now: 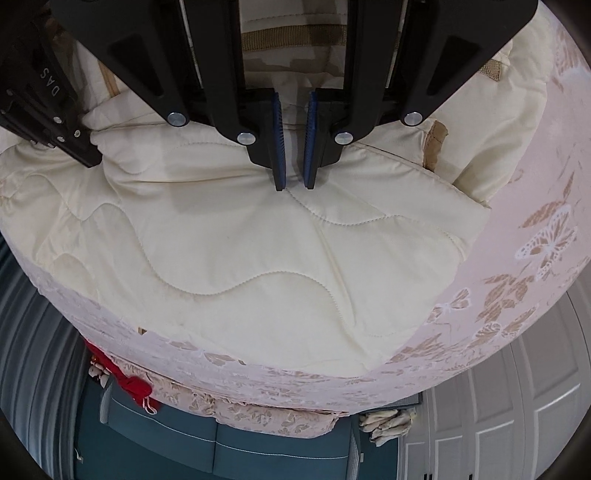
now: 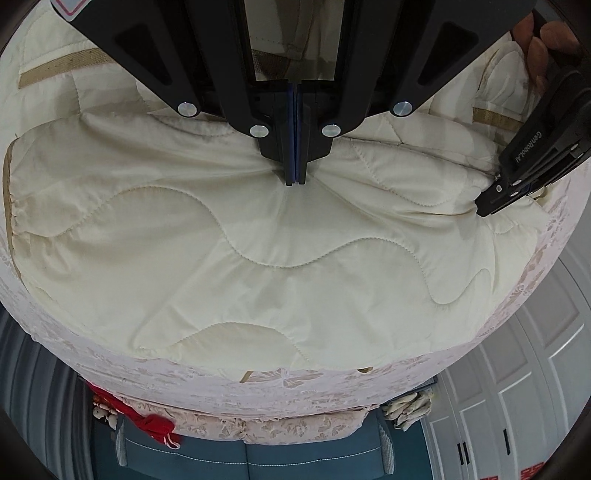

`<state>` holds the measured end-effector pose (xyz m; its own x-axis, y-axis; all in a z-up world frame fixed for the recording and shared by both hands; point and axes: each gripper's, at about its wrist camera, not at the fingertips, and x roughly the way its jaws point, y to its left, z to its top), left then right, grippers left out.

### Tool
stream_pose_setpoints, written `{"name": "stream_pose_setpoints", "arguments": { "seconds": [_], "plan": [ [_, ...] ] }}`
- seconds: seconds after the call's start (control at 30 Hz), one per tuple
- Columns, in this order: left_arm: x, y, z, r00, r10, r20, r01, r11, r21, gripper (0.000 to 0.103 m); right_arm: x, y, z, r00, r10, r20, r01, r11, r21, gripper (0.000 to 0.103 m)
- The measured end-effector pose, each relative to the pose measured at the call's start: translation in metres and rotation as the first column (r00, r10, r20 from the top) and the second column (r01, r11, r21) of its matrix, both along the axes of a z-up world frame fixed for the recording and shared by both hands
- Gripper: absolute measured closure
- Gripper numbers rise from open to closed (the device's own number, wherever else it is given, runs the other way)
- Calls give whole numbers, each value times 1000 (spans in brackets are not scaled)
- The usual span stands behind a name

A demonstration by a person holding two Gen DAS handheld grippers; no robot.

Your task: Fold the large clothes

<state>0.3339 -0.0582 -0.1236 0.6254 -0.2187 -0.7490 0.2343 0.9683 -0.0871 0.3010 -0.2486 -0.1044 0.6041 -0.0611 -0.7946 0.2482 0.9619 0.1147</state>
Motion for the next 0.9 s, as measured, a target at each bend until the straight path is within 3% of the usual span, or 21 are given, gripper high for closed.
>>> {"name": "stream_pose_setpoints", "arguments": {
  "seconds": [0.37, 0.43, 0.57, 0.67, 0.7, 0.73, 0.8, 0.9],
  "plan": [
    [-1, -7, -5, 1000, 1, 29, -3, 998, 56, 95, 0, -5, -2, 1000, -8, 28, 7, 1000, 30, 103],
    [-1, -7, -4, 1000, 1, 27, -3, 999, 46, 95, 0, -8, -1, 999, -8, 31, 7, 999, 51, 103],
    [1, 7, 7, 1000, -3, -15, 2, 999, -43, 93, -1, -18, 10, 1000, -6, 13, 5, 993, 116, 103],
    [-8, 31, 31, 999, -18, -51, 11, 990, -139, 62, -21, -24, 34, 1000, -20, -5, 20, 994, 105, 98],
    [-15, 38, 39, 999, -11, -41, 5, 989, -145, 42, -33, -26, 43, 1000, -25, 11, 24, 995, 92, 88],
    [-24, 49, 49, 1000, 11, -17, -14, 990, -140, 29, -45, -28, 52, 999, -29, 28, 26, 996, 86, 82],
    [-37, 66, 61, 1000, 23, 20, -19, 986, -165, 28, -68, -35, 64, 997, -46, 59, 41, 996, 83, 66],
    [-41, 82, 61, 997, 69, -34, -74, 979, -187, 28, -79, -44, 70, 997, -68, 42, 63, 992, 106, 66]
  ]
}}
